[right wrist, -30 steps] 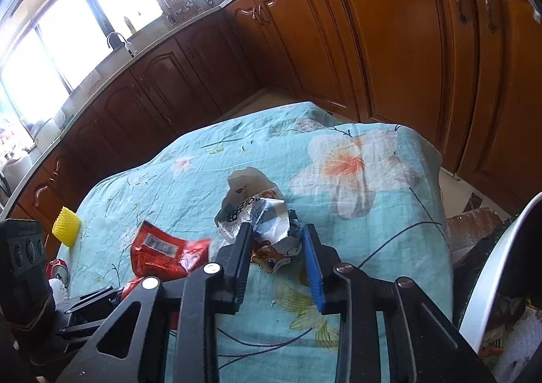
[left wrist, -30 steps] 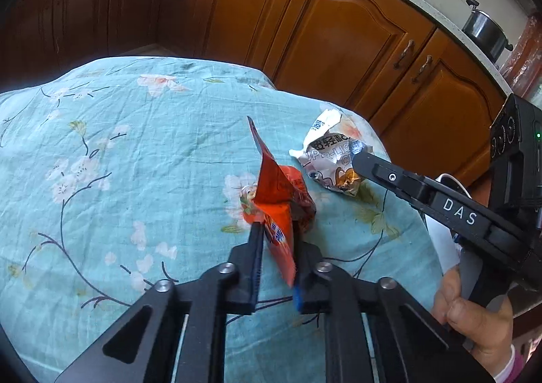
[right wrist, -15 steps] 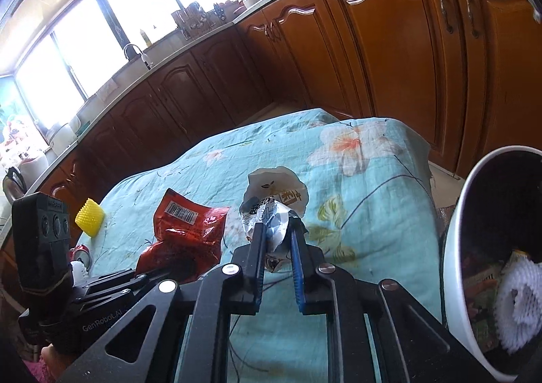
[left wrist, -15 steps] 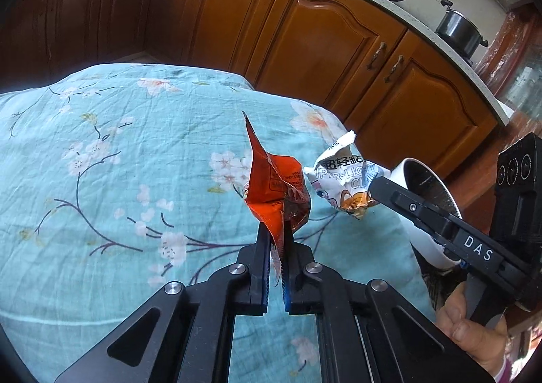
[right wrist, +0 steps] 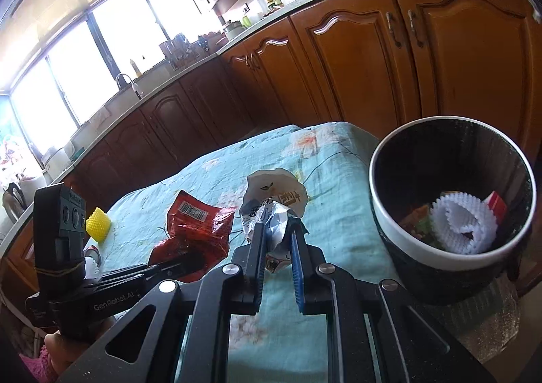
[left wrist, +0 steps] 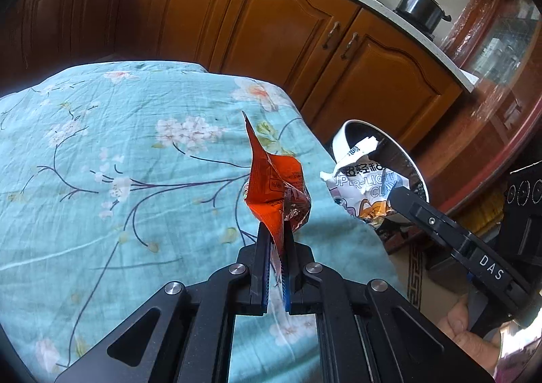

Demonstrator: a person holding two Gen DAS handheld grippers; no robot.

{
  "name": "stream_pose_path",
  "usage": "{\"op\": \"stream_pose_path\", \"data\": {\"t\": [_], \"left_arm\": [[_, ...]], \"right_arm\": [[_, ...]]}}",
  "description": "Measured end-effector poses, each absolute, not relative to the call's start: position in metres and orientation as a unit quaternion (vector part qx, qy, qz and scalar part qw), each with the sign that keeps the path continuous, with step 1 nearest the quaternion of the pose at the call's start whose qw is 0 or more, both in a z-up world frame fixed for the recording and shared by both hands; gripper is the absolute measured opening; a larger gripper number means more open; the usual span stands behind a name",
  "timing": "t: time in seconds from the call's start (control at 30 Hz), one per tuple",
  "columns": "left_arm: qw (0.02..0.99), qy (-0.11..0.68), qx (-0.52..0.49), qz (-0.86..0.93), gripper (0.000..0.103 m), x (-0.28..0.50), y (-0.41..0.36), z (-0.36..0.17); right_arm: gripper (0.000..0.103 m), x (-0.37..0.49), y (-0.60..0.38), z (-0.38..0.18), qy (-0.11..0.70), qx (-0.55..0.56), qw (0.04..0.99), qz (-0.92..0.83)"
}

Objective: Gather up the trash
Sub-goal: 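Carry the red bag and foil wrapper over the bin and release both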

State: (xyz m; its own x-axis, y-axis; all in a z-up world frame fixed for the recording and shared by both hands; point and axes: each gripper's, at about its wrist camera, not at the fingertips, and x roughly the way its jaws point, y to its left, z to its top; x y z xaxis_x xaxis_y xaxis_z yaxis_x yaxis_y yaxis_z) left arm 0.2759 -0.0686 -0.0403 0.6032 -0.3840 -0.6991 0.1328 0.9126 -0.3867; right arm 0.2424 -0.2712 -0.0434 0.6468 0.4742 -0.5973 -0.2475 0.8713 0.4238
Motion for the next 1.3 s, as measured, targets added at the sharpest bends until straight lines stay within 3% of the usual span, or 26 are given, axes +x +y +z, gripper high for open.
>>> {"op": "stream_pose_path", "data": {"t": [0.57,1.3], "left_arm": [[0.880,0.421,-0.100,-0.194,0.004,0.256,-0.128,-0.025],[0.884,0.413,-0.054,-0.213,0.004,0.274,-0.171,-0.016]], "right_arm": [[0.014,0.194,-0.328,-0.041,0.355,0.179,0.906,0.147],[0.014,0.194,-0.379,-0.031,0.330,0.188,0.919,0.106]]}}
